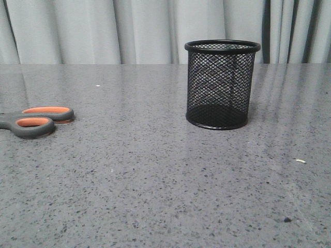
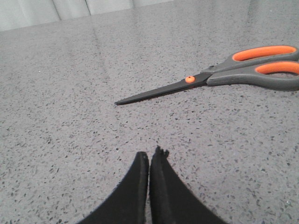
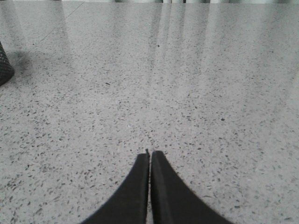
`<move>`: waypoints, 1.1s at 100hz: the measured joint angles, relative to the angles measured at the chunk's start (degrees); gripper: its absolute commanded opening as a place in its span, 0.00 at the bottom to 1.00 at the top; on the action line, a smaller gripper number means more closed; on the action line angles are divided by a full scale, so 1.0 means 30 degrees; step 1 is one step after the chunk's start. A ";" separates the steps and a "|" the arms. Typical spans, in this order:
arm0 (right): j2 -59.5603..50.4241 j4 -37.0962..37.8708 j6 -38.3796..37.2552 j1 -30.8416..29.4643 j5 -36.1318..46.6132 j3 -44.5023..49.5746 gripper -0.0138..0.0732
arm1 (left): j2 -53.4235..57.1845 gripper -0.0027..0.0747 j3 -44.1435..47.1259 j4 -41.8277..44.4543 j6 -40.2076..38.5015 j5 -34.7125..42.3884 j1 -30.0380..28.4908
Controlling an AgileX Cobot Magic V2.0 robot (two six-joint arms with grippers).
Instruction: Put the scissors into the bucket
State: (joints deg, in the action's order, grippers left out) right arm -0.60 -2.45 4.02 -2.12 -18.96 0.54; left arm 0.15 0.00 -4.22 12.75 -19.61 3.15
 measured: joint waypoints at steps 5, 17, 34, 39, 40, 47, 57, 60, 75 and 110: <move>0.0000 0.0000 0.0000 0.0000 0.0000 0.0000 0.11 | 0.0000 0.01 0.0000 0.0000 0.0000 0.0000 0.0000; 0.0000 0.0000 0.0000 0.0000 0.0000 0.0000 0.11 | 0.0000 0.01 0.0000 0.0000 0.0000 0.0000 0.0000; 0.0000 0.0000 0.0000 0.0000 0.0000 0.0000 0.11 | 0.0000 0.01 0.0000 0.0000 0.0000 0.0000 0.0000; 0.0000 0.0000 0.0000 0.0000 0.0000 0.0000 0.11 | 0.0000 0.01 0.0000 0.0000 0.0000 0.0000 0.0000; 0.0000 0.0000 0.0000 0.0000 0.0000 0.0000 0.11 | 0.0000 0.01 0.0000 0.0000 0.0000 0.0000 0.0000; 0.0000 0.0000 0.0000 0.0000 0.0000 0.0000 0.11 | 0.0000 0.01 0.0000 0.0000 0.0000 0.0000 0.0000; 0.0000 0.0000 0.0000 0.0000 0.0351 0.0000 0.11 | 0.0000 0.01 0.0000 -0.0152 0.0000 0.0000 0.0000; 0.0000 0.0000 0.0000 0.0000 0.0597 0.0000 0.11 | 0.0000 0.01 0.0000 -0.0352 0.0000 0.0000 0.0000; 0.0000 -0.2990 0.0000 0.0000 0.3516 0.0000 0.11 | 0.0000 0.01 0.0000 -0.3345 0.0000 0.0750 0.0000; 0.0000 -0.9217 0.0000 0.0000 0.7156 0.0000 0.11 | 0.0000 0.01 0.0000 -1.9473 -0.0044 0.5185 0.0000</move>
State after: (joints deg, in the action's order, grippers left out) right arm -0.60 -30.10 4.02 -2.12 2.51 0.54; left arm 0.15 0.00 -62.64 12.62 -4.06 3.15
